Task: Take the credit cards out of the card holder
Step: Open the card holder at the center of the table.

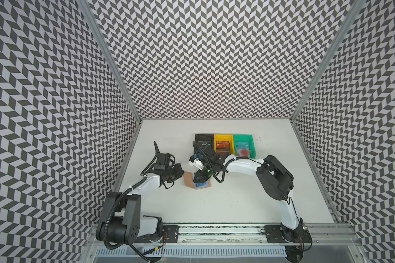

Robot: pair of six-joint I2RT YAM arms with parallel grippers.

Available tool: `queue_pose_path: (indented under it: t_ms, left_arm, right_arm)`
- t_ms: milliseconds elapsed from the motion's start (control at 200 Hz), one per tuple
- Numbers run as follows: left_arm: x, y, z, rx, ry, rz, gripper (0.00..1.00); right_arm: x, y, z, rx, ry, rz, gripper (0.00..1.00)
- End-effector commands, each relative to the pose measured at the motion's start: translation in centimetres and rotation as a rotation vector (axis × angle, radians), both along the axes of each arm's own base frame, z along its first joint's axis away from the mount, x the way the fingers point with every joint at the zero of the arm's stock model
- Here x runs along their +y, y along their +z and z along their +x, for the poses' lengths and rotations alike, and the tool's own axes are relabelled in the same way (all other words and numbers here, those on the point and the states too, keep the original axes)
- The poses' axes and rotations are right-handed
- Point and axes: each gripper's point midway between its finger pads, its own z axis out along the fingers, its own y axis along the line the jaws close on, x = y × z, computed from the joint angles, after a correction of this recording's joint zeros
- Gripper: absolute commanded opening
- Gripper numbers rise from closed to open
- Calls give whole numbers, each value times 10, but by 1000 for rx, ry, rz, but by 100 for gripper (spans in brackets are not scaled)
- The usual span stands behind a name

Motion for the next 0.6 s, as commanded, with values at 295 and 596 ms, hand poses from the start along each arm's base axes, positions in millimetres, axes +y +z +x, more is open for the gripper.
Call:
queue_pose_path:
  t_ms: [295, 596]
  left_arm:
    - [1, -5, -8, 33, -18, 19, 6]
    - [4, 0, -7, 26, -10, 31, 14]
  right_arm:
    - [7, -31, -3, 27, 7, -17, 10]
    - [12, -11, 1, 0, 7, 15, 10]
